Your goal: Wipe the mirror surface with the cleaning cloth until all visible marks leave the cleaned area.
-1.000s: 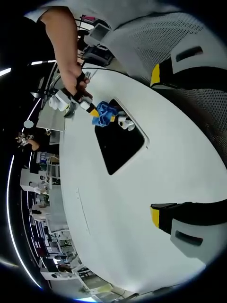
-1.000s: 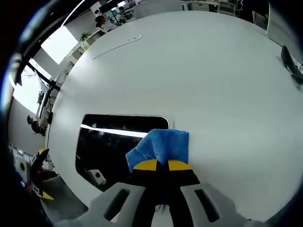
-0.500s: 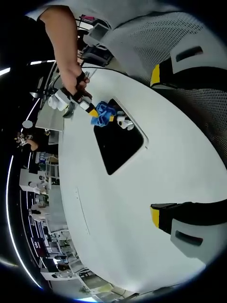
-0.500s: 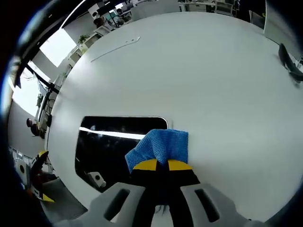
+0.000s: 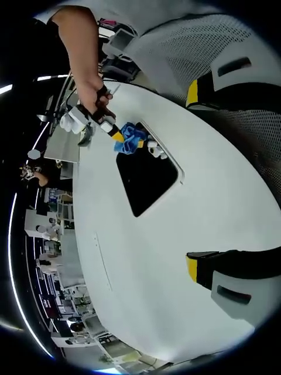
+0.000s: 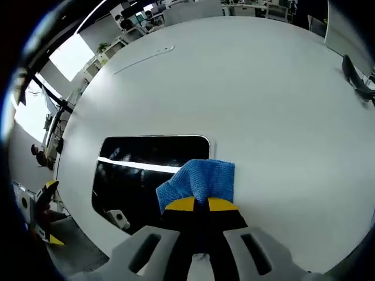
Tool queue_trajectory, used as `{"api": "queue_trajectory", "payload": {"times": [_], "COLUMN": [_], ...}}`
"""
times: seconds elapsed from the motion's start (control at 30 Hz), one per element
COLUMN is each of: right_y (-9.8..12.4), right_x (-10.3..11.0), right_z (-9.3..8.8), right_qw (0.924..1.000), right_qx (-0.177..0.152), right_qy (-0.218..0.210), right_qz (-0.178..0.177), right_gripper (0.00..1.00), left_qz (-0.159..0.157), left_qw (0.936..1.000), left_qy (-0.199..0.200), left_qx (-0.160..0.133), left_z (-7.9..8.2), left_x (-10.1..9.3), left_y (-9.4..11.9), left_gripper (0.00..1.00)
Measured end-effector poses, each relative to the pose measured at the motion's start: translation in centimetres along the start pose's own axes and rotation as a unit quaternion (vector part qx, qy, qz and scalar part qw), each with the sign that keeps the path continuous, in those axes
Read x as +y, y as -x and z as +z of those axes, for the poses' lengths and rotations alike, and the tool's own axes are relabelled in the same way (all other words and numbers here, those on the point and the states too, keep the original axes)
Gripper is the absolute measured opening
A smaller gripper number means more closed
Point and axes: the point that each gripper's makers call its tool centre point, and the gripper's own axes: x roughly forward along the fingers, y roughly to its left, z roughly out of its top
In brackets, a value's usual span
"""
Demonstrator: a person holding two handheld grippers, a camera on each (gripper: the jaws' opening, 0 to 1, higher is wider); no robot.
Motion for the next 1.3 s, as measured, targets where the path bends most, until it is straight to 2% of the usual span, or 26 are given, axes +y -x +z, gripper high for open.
{"api": "queue_trajectory", "payload": {"times": [0.97, 1.13, 1.3], "right_y": [1.9, 2.2, 2.2], "right_x": [0.7, 0.7, 0.8], "right_z": [-4.3, -5.1, -5.2], "right_qw": [0.9997, 0.9993, 0.9994], "right_qx": [0.003, 0.012, 0.010], "right_qy": [-0.021, -0.032, -0.031], "right_qz": [0.009, 0.013, 0.010], "right_gripper": [0.00, 0.00, 0.00], "left_qz": [0.000, 0.000, -0.001], "left_qw": [1.0000, 1.0000, 1.0000], "left_qy": [-0.001, -0.001, -0.002], "left_qx": [0.001, 0.001, 0.002], "left_z": [-0.1, -0.1, -0.2], "left_x": [0.0, 0.0, 0.0], "left_y": [0.1, 0.1, 0.0], "left_gripper": [0.99, 0.99, 0.99]}}
